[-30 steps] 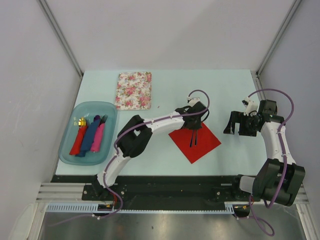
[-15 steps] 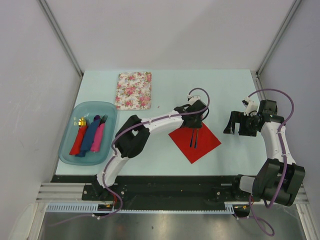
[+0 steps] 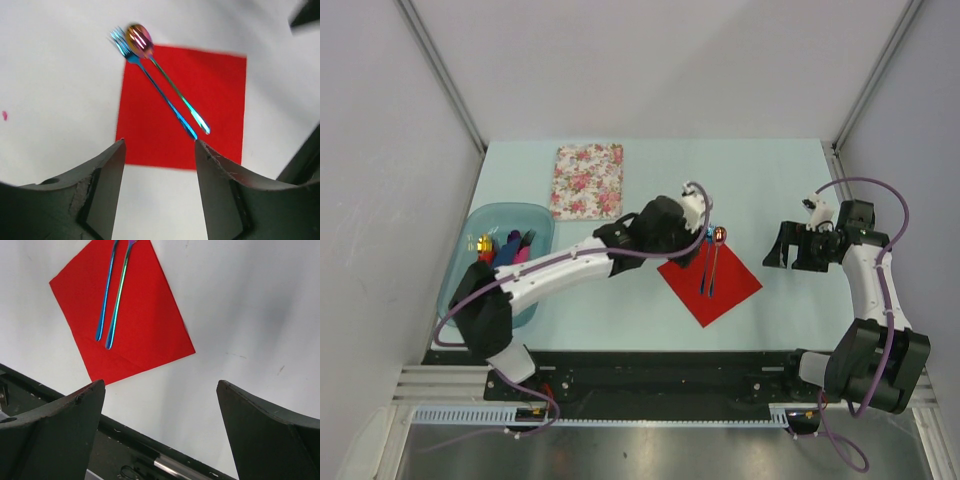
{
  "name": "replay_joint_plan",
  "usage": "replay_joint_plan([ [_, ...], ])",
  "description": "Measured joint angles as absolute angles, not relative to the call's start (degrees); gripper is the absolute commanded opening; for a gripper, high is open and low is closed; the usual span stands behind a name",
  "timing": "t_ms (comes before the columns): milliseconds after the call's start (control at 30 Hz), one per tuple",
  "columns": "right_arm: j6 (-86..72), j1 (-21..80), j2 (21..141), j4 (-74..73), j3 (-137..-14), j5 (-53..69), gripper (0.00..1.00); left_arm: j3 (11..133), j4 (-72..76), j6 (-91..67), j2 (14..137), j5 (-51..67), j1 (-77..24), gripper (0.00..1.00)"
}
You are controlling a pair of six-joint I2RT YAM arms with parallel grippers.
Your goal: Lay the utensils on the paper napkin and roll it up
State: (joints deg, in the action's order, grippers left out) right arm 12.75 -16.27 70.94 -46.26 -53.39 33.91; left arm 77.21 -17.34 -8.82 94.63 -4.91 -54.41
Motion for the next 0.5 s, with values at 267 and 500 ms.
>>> replay_joint_plan([
  [267,12.73,-14.87,73.56,-46.46,-53.39,35.51,1.00,55.40,-9.17,17.21,87.61,8.16,-61.39,0.66],
  [500,12.73,-14.61,74.65,-46.70,-53.39,35.94,1.00,47.77,-0.03,35.51,88.82,15.05,-68.86,0.59],
])
